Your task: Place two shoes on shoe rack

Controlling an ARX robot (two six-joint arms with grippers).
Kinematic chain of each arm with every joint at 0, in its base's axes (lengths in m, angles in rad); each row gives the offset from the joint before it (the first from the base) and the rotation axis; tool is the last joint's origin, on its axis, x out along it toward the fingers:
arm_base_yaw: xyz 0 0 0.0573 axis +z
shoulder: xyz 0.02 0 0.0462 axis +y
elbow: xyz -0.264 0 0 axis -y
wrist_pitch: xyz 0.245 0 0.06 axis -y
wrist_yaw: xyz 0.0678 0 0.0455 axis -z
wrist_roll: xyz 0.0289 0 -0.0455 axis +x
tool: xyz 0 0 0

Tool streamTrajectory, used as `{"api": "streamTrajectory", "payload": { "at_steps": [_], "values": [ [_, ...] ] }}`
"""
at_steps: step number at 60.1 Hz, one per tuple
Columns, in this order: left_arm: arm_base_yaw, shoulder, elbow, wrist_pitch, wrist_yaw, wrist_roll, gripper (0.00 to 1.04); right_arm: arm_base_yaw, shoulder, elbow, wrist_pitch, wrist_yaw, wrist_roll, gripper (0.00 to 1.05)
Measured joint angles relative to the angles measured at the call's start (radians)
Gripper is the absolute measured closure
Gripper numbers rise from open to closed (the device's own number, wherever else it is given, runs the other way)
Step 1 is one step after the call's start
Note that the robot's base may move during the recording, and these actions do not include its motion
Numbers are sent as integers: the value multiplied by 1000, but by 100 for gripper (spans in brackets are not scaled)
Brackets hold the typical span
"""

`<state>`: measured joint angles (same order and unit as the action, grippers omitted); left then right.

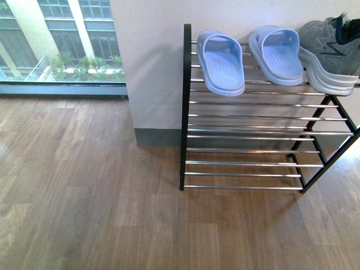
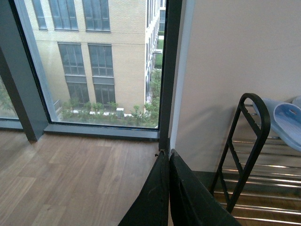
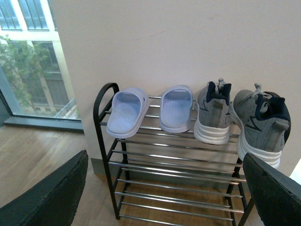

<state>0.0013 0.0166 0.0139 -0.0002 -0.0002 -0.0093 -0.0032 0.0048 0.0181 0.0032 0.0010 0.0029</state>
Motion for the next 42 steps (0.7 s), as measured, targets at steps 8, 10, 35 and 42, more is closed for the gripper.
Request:
{"api": "streamTrajectory", "payload": {
  "at_steps": [8,10,35,42],
  "values": [
    [0,0,0,0,0,0,101,0,0,0,0,-1,0,9],
    [0,0,0,0,0,0,92,0,0,0,0,-1,0,9],
    [0,0,0,0,-2,0,8,1,0,0,0,-4,0,9],
    [0,0,0,0,2,3,9,2,0,0,0,3,0,9]
  ]
}}
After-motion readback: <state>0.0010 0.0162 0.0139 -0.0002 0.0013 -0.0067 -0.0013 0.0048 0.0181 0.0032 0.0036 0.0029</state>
